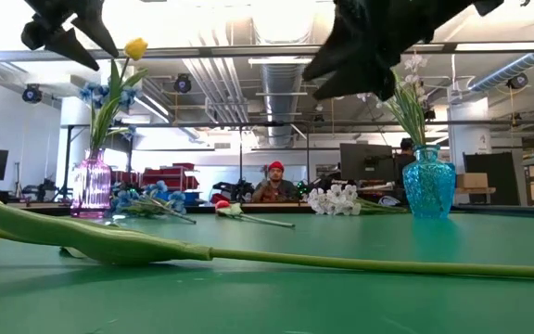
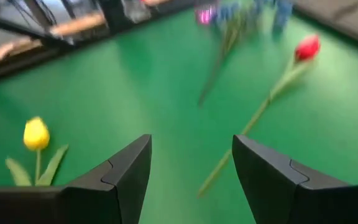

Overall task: Sort flowers into vase by color
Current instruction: Put the top yellow tulip into the purple vase

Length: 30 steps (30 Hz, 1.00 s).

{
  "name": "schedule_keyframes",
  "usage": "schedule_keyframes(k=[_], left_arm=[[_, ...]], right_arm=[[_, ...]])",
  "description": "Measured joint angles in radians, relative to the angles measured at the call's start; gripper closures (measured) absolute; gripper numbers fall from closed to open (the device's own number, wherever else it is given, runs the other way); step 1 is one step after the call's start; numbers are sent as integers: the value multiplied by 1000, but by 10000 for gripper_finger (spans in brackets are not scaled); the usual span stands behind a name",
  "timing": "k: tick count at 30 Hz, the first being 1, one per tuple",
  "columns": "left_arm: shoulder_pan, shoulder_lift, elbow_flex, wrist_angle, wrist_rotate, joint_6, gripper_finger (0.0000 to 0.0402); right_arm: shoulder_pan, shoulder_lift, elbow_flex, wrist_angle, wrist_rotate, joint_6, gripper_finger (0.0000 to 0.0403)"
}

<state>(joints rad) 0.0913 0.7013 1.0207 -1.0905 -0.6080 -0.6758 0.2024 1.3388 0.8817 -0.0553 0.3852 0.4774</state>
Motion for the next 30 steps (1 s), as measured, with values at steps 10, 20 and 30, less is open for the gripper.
schedule_keyframes(k=[10,20,30], left_arm=[[-303,-8,0,263,-20,104,114],[-632,107,-2,306,-230,40,121],[-730,139,51,229,-153,13,123]], right_arm=[[6,4,89,-389,-282,229,187],[73,7,31,-482,-439,352,187],[118,22,31,-530,-305,477,187]])
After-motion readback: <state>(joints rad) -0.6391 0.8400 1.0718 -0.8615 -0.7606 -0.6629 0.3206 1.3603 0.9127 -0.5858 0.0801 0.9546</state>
